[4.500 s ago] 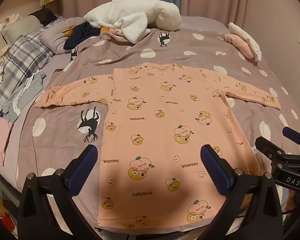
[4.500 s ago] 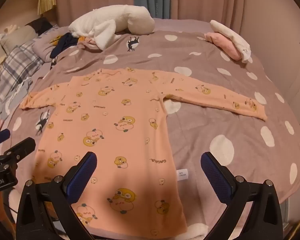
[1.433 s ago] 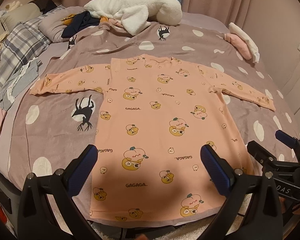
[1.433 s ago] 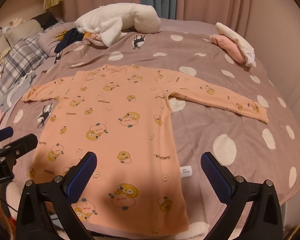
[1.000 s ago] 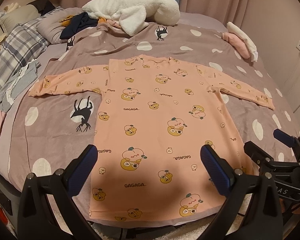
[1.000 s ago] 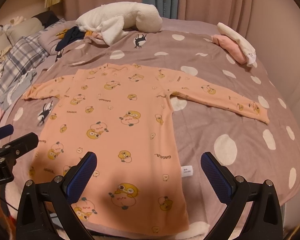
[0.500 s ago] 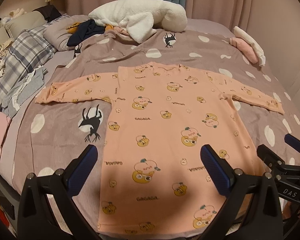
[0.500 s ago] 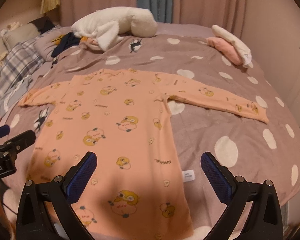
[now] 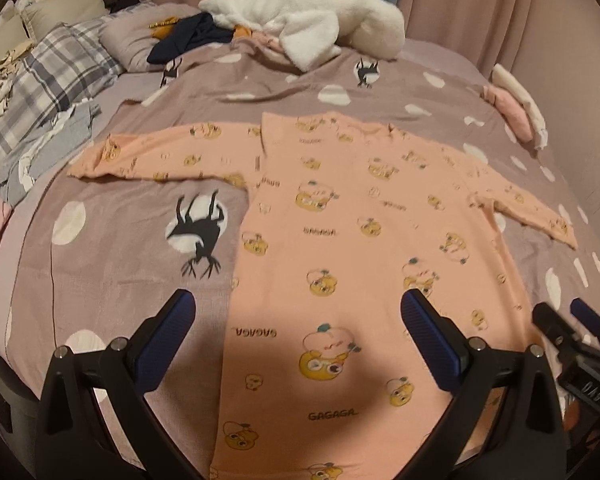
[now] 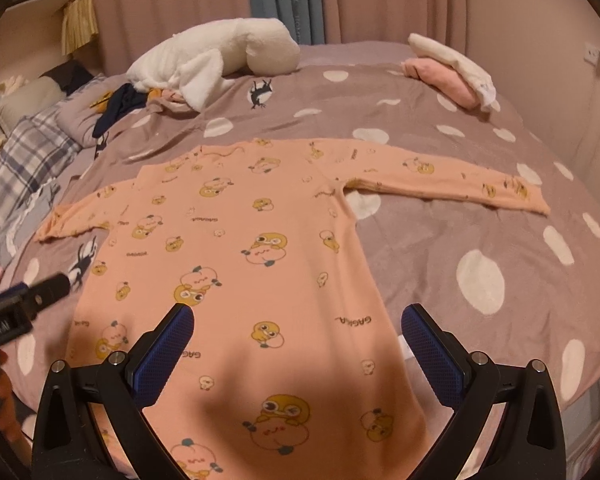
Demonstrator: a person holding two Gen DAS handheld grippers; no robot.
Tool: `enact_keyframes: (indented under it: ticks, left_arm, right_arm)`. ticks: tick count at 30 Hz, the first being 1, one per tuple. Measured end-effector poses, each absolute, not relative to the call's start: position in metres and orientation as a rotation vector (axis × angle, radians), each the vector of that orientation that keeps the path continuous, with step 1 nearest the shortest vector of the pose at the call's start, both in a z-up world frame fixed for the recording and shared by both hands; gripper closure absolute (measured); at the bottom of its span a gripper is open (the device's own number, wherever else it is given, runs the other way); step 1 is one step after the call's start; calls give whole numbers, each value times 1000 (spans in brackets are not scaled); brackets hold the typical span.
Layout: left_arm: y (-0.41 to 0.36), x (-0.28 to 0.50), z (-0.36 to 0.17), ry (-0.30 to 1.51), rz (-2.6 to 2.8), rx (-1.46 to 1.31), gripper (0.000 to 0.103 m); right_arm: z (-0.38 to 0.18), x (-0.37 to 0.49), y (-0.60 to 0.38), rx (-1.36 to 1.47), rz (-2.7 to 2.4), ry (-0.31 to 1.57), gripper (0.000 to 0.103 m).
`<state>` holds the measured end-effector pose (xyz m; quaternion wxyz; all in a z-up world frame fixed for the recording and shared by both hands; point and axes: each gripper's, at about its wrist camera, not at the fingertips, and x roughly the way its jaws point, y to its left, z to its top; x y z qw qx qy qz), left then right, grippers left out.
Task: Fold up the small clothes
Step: 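Move the right tool to the sleeve cuff and grasp it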
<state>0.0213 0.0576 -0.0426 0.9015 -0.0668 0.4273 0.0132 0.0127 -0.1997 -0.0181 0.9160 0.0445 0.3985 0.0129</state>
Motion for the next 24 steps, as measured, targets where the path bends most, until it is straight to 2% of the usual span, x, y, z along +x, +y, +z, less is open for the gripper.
enact_keyframes:
  ticks: [9,14,22,24]
  left_arm:
    - [63,15,-88,951,44,-98,1]
    - [65,4,-71,853,14,-93,0]
    - [61,12,-50,870,62,-73,0]
    - [60,14,-34,816,47,-71,0]
  right_arm:
    - [-20,4,-196,60,-21,806,0]
    - [-26,9,-197,61,-55,821,0]
    - [-22,10,-190,49,-15,816,0]
    - [-22,10,-193,50,-15,817,0]
